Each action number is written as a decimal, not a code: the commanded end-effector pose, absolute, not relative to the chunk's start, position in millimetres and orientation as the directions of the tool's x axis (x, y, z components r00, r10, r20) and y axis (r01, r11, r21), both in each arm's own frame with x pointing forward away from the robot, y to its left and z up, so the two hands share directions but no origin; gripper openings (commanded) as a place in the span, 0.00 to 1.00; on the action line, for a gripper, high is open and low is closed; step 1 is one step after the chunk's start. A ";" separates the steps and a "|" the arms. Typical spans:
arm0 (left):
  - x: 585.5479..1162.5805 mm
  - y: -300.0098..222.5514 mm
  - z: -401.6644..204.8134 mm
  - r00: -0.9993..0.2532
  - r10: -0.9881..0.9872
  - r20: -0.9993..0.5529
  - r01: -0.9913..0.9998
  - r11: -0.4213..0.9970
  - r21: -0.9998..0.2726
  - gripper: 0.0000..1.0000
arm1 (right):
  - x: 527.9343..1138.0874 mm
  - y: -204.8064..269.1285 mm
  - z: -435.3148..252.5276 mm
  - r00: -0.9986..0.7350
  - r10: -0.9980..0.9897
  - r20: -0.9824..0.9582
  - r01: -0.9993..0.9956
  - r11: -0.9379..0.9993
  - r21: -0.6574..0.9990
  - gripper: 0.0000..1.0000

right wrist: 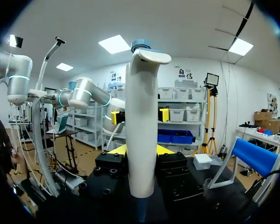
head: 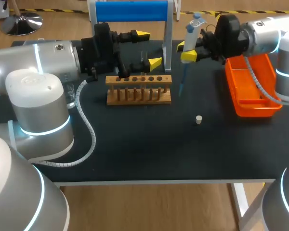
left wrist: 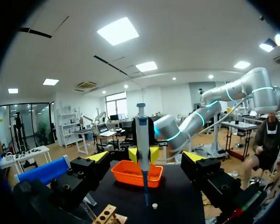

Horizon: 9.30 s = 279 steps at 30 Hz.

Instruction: Invert the test tube, pick up the pipette, mount the tip to pipette, aspirate from beaker and dispense into the tube, eject the tip, return the pipette, and cap with the stopper.

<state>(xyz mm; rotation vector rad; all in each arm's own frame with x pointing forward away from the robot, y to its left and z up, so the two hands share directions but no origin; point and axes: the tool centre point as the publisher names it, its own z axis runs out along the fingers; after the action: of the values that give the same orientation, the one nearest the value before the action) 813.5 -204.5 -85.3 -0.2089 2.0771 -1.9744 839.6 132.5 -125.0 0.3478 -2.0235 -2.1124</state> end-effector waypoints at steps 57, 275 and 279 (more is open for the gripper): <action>813.2 -203.9 -86.3 -0.954 -0.285 -0.094 0.081 0.059 -0.995 1.00 | 915.1 -139.2 -129.0 -0.986 -0.165 -0.040 -0.036 -0.024 0.999 0.00; 920.0 -568.8 -41.7 -0.992 -0.125 -0.036 0.022 0.105 -0.994 0.00 | 915.6 -148.9 -132.5 -0.986 -0.157 -0.063 -0.062 -0.015 0.998 0.00; 919.2 -568.8 -43.6 -0.991 -0.126 -0.035 0.020 0.114 -0.993 0.00 | 915.6 -148.9 -132.5 -0.986 -0.157 -0.063 -0.062 -0.015 0.998 0.00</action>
<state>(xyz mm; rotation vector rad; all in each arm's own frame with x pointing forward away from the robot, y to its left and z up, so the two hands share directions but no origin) 918.9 -566.7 -37.7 -0.1139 2.3419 -1.9290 915.3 -148.2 -134.1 0.2368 -2.1546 -2.1815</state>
